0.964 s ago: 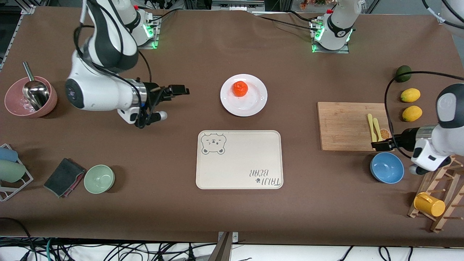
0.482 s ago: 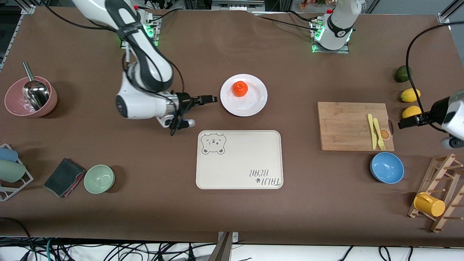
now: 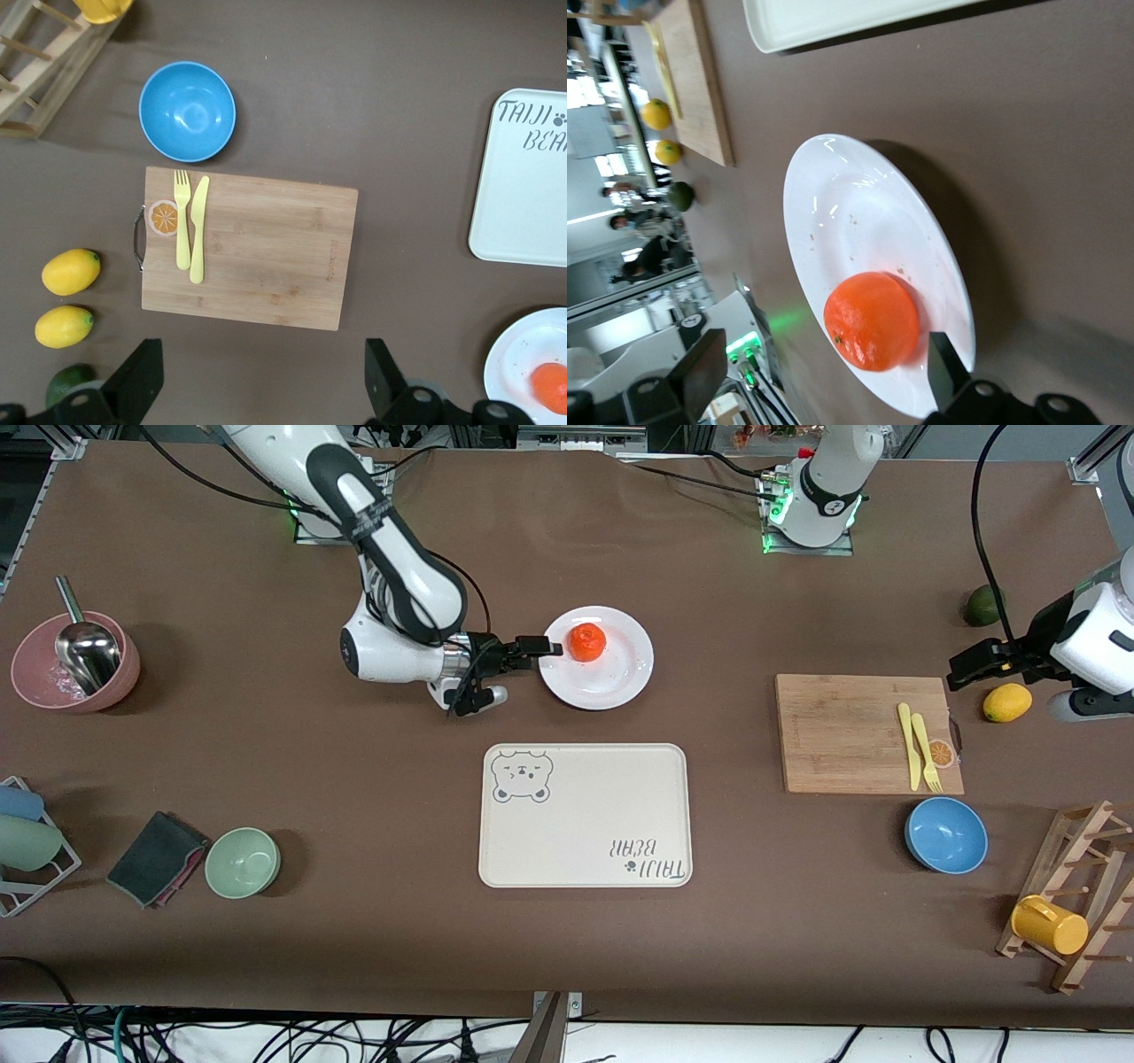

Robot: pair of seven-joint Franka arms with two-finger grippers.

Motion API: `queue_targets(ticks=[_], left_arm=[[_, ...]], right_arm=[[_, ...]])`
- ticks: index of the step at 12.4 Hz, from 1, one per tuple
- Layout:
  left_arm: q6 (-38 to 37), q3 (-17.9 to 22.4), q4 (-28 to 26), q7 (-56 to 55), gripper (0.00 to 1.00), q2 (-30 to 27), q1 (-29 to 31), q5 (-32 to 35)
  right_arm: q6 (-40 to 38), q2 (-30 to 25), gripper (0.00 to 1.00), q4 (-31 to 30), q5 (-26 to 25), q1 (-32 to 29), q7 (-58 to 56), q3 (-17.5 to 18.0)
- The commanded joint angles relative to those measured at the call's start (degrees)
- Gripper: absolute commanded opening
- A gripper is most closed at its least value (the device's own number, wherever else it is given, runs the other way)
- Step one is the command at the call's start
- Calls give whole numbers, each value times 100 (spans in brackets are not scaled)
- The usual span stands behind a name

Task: Place orange and plate with both arms
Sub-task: 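Grasp the white plate rim with the right gripper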

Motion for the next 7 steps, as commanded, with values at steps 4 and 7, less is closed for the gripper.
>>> queue_targets(ticks=[4, 7], left_arm=[[19, 63, -79, 288, 100, -32, 206, -444], [19, 63, 44, 278, 100, -32, 215, -409]], right_arm=[[-135, 502, 94, 59, 937, -19, -1469, 29], [-100, 668, 77, 155, 946, 8, -1460, 38]])
